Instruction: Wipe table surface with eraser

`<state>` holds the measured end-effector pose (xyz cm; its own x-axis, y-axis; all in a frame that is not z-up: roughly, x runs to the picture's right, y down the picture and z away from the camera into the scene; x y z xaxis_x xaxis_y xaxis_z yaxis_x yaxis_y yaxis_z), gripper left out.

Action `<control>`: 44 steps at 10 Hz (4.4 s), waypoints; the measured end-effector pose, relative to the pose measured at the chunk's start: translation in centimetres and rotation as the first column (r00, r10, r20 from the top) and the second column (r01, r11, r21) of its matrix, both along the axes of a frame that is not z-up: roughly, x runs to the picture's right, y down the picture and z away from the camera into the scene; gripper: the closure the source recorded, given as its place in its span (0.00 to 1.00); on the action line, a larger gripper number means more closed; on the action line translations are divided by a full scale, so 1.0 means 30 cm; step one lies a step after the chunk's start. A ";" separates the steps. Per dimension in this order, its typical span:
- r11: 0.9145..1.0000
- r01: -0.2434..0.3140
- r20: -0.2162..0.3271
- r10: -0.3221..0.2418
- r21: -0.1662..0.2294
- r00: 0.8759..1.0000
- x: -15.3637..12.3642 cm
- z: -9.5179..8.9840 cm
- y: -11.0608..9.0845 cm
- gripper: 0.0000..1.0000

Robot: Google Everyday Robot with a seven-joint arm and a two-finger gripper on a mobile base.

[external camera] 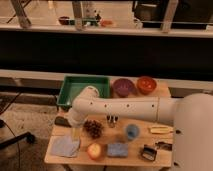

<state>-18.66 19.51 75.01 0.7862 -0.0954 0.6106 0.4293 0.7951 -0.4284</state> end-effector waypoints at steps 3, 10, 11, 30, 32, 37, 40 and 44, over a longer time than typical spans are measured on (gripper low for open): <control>1.000 -0.002 -0.002 0.002 0.000 1.000 0.004 0.001 -0.001 0.20; 0.999 0.035 0.055 -0.037 0.027 0.998 -0.137 0.057 -0.014 0.20; 0.999 0.038 0.059 -0.040 0.032 0.997 -0.145 0.068 -0.018 0.20; 0.997 0.022 0.048 -0.026 0.067 0.999 -0.178 0.295 -0.066 0.20; 0.998 0.014 0.036 -0.016 0.063 0.999 -0.159 0.311 -0.060 0.20; 0.998 0.004 0.028 -0.005 0.065 1.000 -0.159 0.336 -0.059 0.20; 0.997 0.004 0.033 -0.006 0.071 0.999 -0.179 0.341 -0.066 0.30; 0.997 0.007 0.035 -0.009 0.076 0.999 -0.189 0.346 -0.072 0.43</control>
<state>-24.33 17.35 85.40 0.7632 -0.1487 0.6288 0.4496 0.8212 -0.3515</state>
